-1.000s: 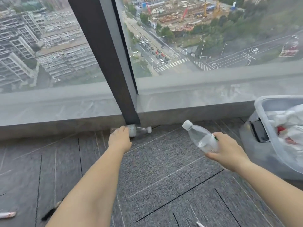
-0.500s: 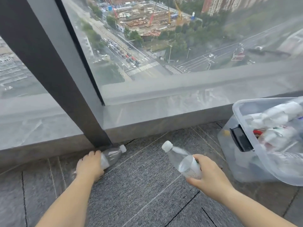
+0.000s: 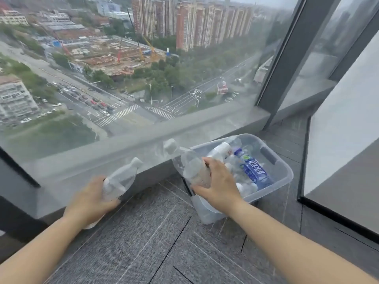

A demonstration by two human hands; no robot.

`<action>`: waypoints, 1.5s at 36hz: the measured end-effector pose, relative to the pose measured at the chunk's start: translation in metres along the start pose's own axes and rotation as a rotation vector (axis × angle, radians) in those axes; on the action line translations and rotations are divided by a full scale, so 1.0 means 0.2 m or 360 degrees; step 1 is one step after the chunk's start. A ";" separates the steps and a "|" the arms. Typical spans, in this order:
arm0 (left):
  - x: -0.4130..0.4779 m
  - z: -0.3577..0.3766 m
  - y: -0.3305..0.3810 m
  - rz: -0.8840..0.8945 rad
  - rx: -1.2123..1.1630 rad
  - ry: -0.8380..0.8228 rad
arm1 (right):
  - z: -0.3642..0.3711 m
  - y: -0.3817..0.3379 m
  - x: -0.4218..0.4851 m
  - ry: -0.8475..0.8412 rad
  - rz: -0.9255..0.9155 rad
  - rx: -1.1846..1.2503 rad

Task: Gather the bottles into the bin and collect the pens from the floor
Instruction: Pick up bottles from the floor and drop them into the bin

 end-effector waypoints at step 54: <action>-0.08 0.07 1.48 0.0661 0.0069 -0.0255 | -0.88 0.64 -0.47 0.0119 0.0921 -0.0546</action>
Point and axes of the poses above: each hand's wrist, its own x-axis towards the middle knuckle, its own z-axis out of the palm, y = z × x, the point moved 4 cm from there along x, towards the middle knuckle, and after that the axes turned 6 degrees about -z, right-handed, at the moved point
